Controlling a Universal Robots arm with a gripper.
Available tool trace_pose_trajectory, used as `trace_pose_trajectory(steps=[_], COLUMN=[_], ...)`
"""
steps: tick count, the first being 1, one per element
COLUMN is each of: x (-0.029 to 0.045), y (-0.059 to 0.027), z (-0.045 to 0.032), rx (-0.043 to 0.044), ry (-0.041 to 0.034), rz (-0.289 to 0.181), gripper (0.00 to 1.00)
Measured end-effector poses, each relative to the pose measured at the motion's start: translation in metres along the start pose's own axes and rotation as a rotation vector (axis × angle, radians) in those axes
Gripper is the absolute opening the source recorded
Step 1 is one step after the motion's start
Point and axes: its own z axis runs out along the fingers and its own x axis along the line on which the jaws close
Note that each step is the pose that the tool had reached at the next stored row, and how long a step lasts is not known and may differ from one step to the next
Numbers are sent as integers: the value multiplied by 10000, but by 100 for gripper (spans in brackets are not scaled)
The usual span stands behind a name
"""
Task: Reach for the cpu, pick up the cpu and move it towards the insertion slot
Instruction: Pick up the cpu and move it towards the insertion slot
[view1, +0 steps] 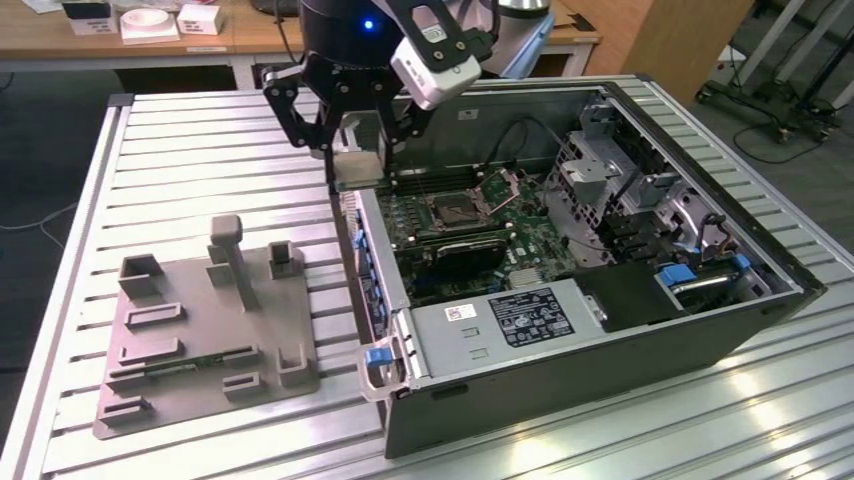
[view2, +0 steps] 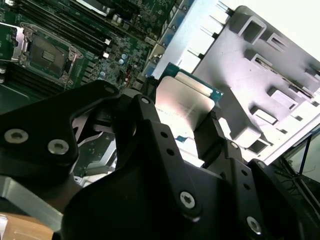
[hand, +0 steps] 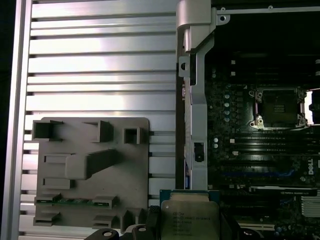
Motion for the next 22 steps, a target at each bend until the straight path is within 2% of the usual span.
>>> trace_pose_trajectory(steps=[10, 22], x=[-95, -159], y=[0, 0], z=[1, 2], rx=[0, 0], ry=[0, -1], rz=[0, 1], gripper=[54, 54])
